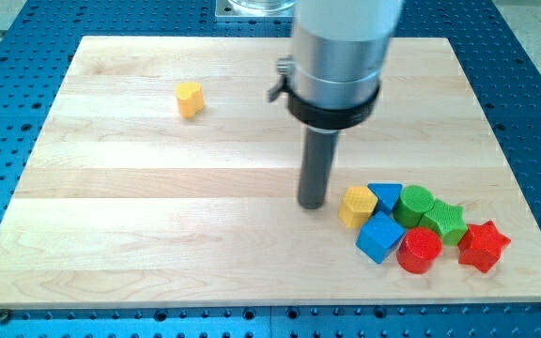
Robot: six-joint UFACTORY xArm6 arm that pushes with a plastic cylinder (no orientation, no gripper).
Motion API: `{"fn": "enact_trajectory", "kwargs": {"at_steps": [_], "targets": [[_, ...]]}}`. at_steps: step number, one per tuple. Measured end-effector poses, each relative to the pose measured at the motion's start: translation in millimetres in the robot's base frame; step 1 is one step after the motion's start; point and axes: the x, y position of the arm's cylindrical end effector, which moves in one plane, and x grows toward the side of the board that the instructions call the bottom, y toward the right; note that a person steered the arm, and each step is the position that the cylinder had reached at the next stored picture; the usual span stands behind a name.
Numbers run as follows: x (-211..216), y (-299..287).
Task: Move the yellow blocks into the blue blocks
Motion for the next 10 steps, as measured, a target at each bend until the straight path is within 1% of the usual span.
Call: {"fn": "enact_trajectory", "kwargs": {"at_steps": [1, 2, 3, 4, 5, 6, 7, 8, 9, 10], "targets": [[-7.4, -103.9], [-55.9, -182.8], [-119.5, -204.7], [-152.0, -209.8], [-177.4, -173.6], [-136.8, -114.7], [-71.1, -44.3], [-78.7, -130.3], [-125.9, -122.4], [-146.4, -62.0]]}}
